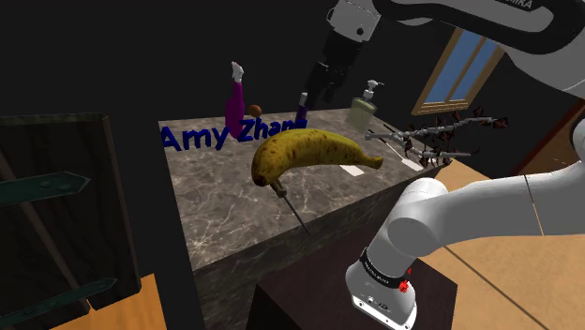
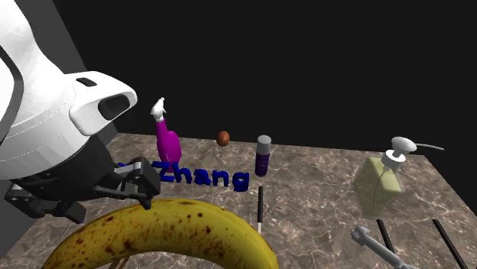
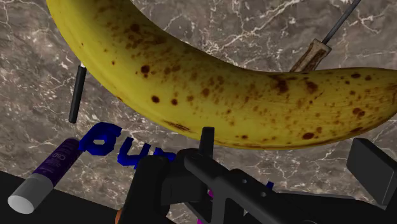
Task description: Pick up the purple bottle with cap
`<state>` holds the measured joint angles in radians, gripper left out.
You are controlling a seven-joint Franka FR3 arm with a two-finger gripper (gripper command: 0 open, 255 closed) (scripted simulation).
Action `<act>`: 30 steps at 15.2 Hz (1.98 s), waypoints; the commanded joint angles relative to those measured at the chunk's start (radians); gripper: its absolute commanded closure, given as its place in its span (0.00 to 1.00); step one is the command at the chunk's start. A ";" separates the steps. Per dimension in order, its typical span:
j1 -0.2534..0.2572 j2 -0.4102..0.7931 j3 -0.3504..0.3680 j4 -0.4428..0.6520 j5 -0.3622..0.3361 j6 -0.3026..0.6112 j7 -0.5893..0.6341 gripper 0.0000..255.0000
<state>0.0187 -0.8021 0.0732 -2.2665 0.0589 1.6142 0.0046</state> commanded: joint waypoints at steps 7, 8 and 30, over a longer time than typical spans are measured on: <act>-0.037 0.162 -0.095 0.070 -0.051 0.057 -0.100 0.00; -0.042 0.191 -0.110 0.085 -0.058 0.065 -0.117 0.00; -0.177 0.979 -0.367 0.746 0.002 0.060 -0.474 0.00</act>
<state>-0.1486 0.1382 -0.2875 -1.5565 0.0522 1.6784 -0.4548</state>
